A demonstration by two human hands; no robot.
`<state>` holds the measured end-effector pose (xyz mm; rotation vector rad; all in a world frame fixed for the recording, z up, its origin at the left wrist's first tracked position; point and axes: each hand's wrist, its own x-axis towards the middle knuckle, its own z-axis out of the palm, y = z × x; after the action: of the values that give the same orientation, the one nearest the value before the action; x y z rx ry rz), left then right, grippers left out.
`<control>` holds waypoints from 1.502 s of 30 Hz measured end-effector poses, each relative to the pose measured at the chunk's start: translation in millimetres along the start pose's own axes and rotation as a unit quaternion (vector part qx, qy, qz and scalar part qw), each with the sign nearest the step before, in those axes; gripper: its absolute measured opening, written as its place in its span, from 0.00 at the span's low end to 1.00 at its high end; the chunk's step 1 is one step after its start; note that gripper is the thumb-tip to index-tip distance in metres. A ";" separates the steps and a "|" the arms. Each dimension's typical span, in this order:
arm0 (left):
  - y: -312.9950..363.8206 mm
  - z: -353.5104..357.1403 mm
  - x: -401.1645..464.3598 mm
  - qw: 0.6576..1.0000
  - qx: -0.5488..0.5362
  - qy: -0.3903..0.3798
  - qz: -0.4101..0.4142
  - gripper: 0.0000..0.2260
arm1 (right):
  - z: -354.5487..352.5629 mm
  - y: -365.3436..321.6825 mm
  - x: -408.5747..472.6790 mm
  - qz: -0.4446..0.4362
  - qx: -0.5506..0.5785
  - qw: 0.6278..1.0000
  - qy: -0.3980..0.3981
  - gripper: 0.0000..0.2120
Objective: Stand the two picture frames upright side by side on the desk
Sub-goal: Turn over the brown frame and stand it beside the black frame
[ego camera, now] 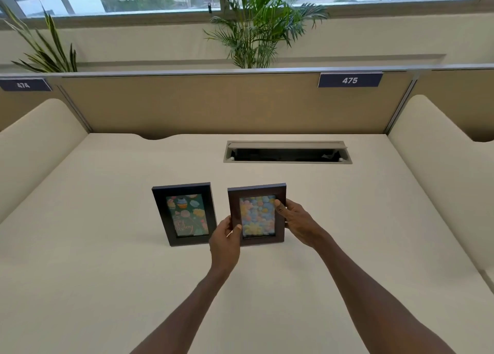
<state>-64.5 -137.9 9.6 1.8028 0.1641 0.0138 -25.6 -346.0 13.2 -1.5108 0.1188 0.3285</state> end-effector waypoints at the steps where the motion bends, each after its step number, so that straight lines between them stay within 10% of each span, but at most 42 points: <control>1: -3.3 0.4 -2.0 1.000 0.012 0.004 0.008 0.11 | 0.8 -0.6 1.3 0.002 0.000 1.000 -0.002 0.21; 22: -15.1 1.4 -7.4 0.983 0.126 0.123 0.046 0.17 | 22.4 -12.5 20.8 0.028 -0.010 1.000 0.002 0.17; 45: -19.5 -1.8 -25.6 0.984 0.170 0.048 -0.032 0.32 | 34.2 -4.9 39.3 0.029 -0.037 0.999 -0.003 0.18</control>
<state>-92.0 -134.8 -6.8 2.1389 0.3079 0.0286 8.9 -306.8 9.2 -1.5823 0.1480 0.3876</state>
